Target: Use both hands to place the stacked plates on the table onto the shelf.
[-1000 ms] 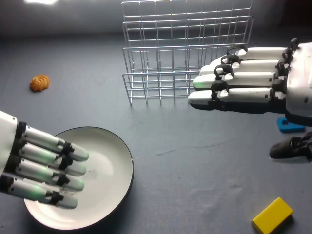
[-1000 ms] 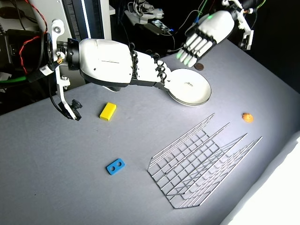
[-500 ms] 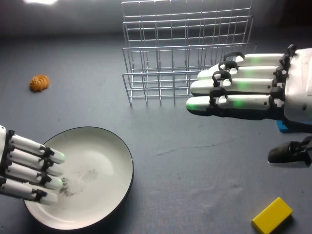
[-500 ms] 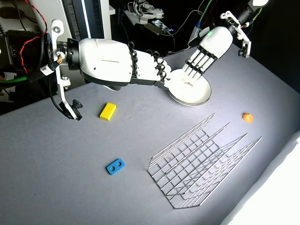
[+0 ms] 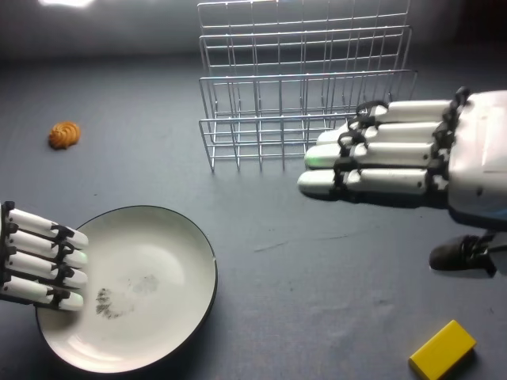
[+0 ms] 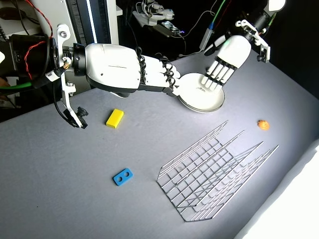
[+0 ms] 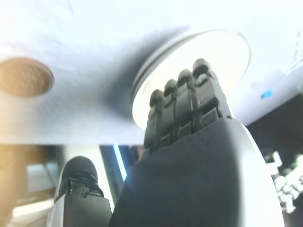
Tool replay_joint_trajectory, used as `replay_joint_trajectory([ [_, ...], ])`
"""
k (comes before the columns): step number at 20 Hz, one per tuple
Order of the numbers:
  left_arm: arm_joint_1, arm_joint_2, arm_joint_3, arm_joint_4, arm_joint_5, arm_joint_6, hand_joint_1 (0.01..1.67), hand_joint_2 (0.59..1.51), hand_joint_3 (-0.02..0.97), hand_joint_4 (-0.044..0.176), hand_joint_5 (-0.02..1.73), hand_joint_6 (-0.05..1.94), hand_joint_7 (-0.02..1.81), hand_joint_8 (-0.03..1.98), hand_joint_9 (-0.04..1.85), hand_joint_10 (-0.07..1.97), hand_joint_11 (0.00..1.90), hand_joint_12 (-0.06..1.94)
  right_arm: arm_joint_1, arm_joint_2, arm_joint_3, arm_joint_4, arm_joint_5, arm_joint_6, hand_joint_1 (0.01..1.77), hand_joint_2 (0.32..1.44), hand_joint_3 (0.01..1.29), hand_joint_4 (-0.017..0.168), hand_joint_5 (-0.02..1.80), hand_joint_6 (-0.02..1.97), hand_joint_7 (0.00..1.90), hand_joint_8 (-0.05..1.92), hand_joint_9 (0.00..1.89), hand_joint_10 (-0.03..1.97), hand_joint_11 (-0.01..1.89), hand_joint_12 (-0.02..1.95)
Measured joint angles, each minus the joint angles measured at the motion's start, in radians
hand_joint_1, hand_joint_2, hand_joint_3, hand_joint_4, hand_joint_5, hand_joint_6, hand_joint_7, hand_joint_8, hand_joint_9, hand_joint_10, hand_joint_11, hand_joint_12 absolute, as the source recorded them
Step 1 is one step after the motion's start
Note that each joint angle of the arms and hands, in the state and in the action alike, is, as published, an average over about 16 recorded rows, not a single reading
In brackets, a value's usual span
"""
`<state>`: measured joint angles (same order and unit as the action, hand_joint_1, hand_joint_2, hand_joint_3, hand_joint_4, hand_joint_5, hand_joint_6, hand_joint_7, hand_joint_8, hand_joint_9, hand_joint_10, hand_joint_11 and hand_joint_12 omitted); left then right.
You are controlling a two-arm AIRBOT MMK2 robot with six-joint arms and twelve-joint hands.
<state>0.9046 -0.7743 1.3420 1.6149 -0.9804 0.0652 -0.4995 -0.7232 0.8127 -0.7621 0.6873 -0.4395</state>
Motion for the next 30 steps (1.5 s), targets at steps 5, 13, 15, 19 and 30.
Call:
replay_joint_trajectory([
  [5,0.033,-0.005,-0.009,-0.03,0.04,0.0,0.02,1.094,0.011,-0.004,0.09,0.0,0.09,-0.01,0.08,0.01,0.03,0.07,-0.007,-0.03,0.0,0.0,-0.007,-0.063,1.24,1.01,0.02,0.0,0.08,0.02,0.04,0.01,0.09,0.01,0.01,0.54],
  [13,0.064,-0.015,-0.079,-0.093,0.095,0.0,0.02,1.098,0.011,-0.004,0.06,-0.02,0.06,-0.01,0.08,0.01,0.03,0.09,-0.013,-0.131,0.03,0.044,-0.042,-0.208,1.26,1.01,0.02,0.004,0.11,0.02,0.05,0.01,0.09,0.01,0.01,0.56],
  [15,0.065,-0.017,-0.102,-0.114,0.111,0.0,0.02,1.099,0.011,-0.003,0.05,-0.02,0.06,-0.01,0.08,0.01,0.03,0.09,-0.014,-0.166,0.047,0.062,-0.056,-0.239,1.27,1.0,0.02,0.004,0.11,0.02,0.05,0.01,0.08,0.01,0.01,0.56],
  [19,0.064,-0.023,-0.149,-0.159,0.146,-0.001,0.02,1.103,0.011,-0.003,0.05,-0.02,0.05,-0.02,0.08,0.01,0.03,0.09,-0.006,-0.239,0.092,0.11,-0.086,-0.287,1.29,1.0,0.02,0.005,0.13,0.02,0.06,0.01,0.08,0.01,0.01,0.59],
  [30,0.058,-0.032,-0.216,-0.24,0.215,-0.002,0.02,1.104,0.011,-0.007,0.06,-0.02,0.06,-0.01,0.08,0.01,0.03,0.11,0.037,-0.381,0.183,0.201,-0.11,-0.34,1.33,0.99,0.02,0.003,0.16,0.02,0.1,0.01,0.11,0.01,0.01,0.68],
])
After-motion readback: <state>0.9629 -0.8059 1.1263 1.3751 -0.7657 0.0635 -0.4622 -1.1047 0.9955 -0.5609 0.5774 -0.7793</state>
